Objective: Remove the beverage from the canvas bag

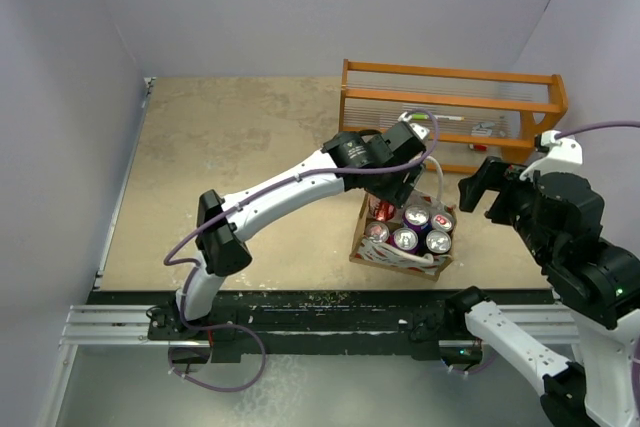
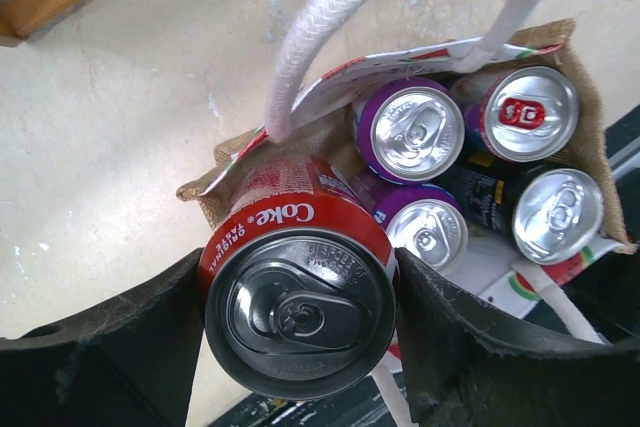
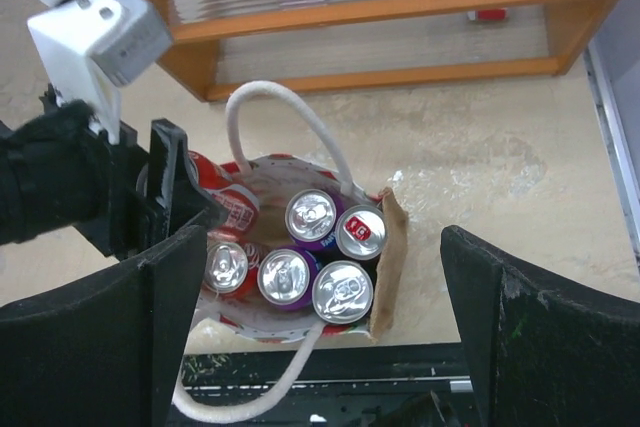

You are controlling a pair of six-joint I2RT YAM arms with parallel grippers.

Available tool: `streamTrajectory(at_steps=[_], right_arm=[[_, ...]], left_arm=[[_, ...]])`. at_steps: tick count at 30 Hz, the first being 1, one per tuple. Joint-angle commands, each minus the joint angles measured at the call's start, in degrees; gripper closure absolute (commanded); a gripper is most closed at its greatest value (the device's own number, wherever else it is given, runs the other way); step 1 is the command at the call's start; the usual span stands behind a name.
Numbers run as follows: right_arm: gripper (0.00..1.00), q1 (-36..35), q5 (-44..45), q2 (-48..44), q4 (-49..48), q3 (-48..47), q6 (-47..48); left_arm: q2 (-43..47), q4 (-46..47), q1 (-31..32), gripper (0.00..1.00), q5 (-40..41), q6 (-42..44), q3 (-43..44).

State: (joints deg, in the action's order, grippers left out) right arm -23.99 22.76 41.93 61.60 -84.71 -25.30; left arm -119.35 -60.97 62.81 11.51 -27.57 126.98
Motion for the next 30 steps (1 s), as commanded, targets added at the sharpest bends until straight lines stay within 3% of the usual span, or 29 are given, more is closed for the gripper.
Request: streamTrajectory(at_steps=[1, 18, 30], right_arm=[[0.0, 0.0, -2.43, 0.87, 2.68, -2.1, -1.77], [0.0, 0.0, -9.09, -2.08, 4.74, 1.6, -6.91], [0.0, -0.01, -8.11, -1.43, -1.25, 6.7, -6.6]], left_arm=[[4.79, -1.23, -1.83, 1.0, -4.29, -4.86, 5.12], [13.69, -1.34, -9.91, 1.0, -16.1, -16.18, 4.32], [19.71, -5.21, -18.89, 1.0, -17.48, -12.09, 4.33]])
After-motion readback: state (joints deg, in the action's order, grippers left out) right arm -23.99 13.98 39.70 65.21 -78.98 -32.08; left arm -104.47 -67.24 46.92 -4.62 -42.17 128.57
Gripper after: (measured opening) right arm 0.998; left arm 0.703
